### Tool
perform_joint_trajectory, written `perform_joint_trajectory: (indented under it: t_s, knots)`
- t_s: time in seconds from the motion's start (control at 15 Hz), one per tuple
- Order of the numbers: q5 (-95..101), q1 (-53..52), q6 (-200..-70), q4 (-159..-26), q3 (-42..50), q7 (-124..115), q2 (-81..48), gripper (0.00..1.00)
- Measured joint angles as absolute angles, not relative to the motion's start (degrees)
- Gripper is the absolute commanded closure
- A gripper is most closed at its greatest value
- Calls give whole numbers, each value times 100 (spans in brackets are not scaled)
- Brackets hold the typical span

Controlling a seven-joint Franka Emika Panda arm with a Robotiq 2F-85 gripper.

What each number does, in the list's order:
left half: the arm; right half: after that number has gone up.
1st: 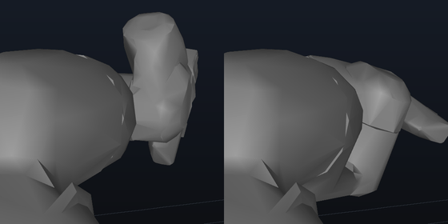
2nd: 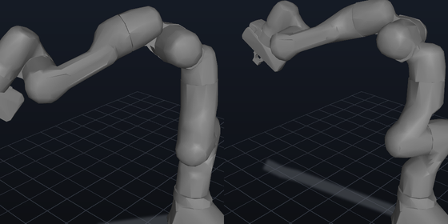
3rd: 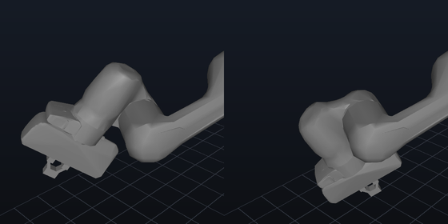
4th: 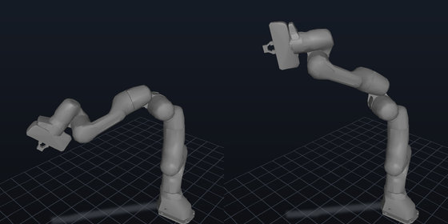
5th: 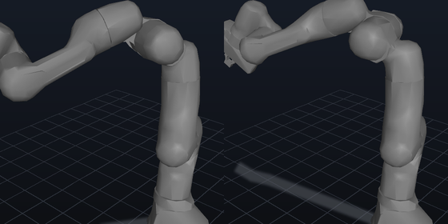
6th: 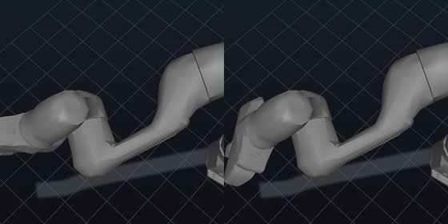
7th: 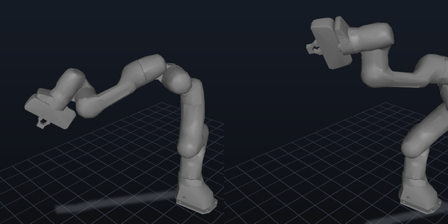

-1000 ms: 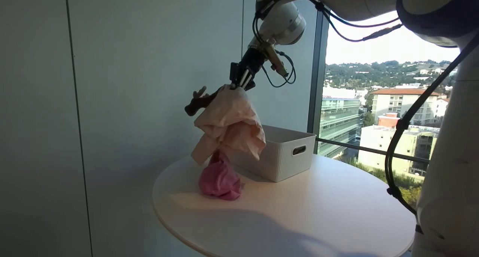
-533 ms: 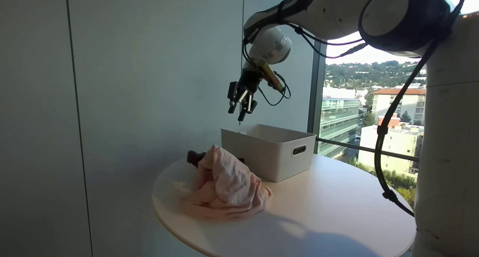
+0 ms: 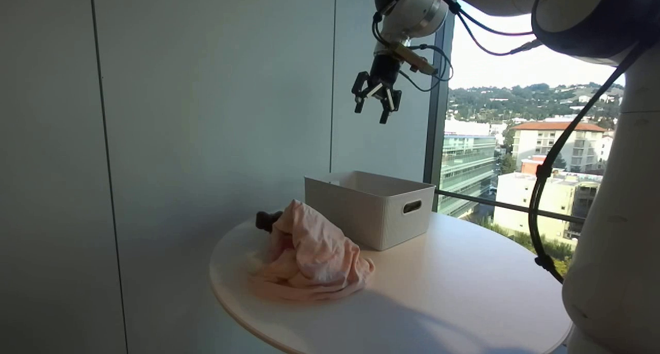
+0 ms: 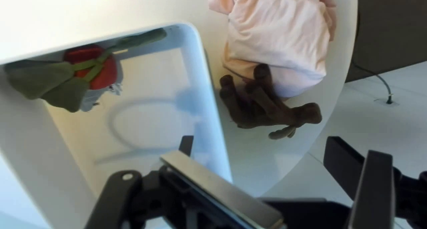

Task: Remove the pink and peach shirts, the moose toy and turnip plushie from the basket

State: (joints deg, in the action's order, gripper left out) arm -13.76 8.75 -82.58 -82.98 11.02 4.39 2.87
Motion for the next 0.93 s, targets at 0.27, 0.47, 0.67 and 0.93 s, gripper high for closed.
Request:
perform_joint_trajectory:
  t_s: [0.27, 0.47, 0.67, 0.93]
  knots:
    - [-540, 1036, -8723, -8468, 1158, -171, 153, 0]
    - [-221, 1049, -9001, -8641, 1158, -687, -197, 0]
    - [-223, 1082, -8984, -8819, 1165, -1040, -520, 0]
    - [-223, 1115, -8972, -9253, 1177, -1389, -673, 0]
